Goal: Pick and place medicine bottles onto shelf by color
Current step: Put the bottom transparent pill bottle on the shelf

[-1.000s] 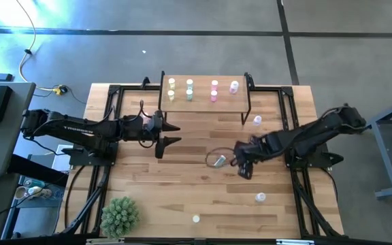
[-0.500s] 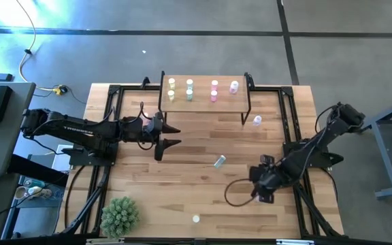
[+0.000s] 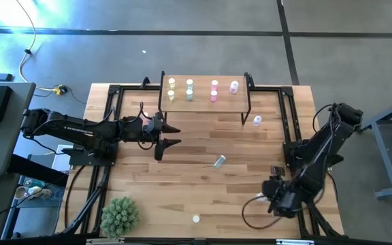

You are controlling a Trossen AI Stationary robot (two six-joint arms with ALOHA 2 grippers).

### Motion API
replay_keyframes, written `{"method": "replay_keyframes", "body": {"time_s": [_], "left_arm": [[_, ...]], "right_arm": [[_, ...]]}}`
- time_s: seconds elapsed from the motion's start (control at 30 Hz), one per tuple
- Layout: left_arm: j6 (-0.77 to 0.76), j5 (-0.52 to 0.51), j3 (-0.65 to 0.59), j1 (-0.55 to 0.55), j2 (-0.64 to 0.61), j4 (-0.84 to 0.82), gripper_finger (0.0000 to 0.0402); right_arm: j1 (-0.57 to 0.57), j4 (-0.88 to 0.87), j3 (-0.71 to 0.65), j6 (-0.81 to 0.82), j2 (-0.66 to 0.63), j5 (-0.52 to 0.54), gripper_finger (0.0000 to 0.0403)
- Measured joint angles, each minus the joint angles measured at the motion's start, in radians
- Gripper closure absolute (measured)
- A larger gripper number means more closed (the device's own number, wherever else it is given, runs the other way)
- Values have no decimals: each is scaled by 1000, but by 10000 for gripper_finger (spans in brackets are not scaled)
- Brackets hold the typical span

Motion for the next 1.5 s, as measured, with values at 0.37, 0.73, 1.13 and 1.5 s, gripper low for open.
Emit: {"method": "replay_keyframes", "body": {"time_s": [0.37,0.73,1.13,1.5], "left_arm": [[0,-3,0,0,0,0,200],[3,-3,0,0,0,0,200],[3,-2,0,0,0,0,200],[3,-2,0,0,0,0,200]], "right_arm": [[119,11,0,206,52,186,196],[127,30,0,303,149,205,195],[91,55,0,296,230,205,185],[81,89,0,295,255,174,194]]}}
